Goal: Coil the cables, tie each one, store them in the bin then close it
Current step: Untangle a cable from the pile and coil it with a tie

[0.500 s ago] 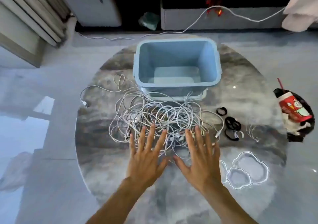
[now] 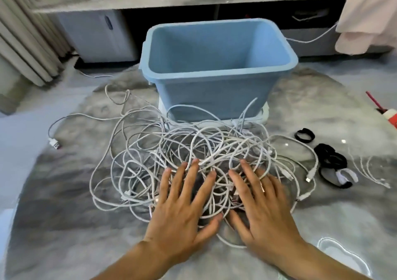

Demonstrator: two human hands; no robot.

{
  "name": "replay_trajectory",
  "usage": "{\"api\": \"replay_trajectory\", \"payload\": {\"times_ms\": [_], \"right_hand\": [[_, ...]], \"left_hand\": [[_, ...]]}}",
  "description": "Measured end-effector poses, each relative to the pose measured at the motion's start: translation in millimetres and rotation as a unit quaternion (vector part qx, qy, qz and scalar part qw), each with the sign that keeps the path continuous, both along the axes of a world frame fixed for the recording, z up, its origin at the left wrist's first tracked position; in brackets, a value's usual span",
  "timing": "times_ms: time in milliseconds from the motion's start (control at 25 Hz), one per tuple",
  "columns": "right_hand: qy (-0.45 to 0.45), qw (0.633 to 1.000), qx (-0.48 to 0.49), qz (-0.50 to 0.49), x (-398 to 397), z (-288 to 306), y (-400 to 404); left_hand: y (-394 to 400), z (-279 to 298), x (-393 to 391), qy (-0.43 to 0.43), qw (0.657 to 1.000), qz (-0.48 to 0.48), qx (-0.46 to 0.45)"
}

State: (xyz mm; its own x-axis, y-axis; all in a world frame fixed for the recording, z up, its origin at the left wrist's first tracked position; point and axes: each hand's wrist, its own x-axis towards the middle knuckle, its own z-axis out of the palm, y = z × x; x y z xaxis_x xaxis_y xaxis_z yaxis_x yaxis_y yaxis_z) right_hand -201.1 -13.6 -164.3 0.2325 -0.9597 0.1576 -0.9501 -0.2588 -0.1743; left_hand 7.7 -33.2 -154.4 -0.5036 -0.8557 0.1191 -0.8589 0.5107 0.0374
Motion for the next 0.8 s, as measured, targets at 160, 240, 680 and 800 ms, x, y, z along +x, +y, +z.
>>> {"api": "replay_trajectory", "payload": {"times_ms": [160,240,680,800], "right_hand": [[0.032,0.999,0.024,-0.003,1.9,15.9,-0.3],[0.03,0.997,0.067,0.005,1.8,32.9,1.5],[0.064,0.977,0.171,0.106,-1.6,92.3,54.3],[0.05,0.984,0.137,0.099,-0.3,91.8,42.2]], "left_hand": [[6.0,23.4,-4.5,-0.027,0.999,0.026,0.039],[12.4,41.6,-5.5,-0.06,0.995,0.047,0.059],[62.6,90.7,3.5,-0.117,0.976,0.02,0.183],[50.4,95.8,-8.4,-0.054,0.988,0.057,0.13]]}}
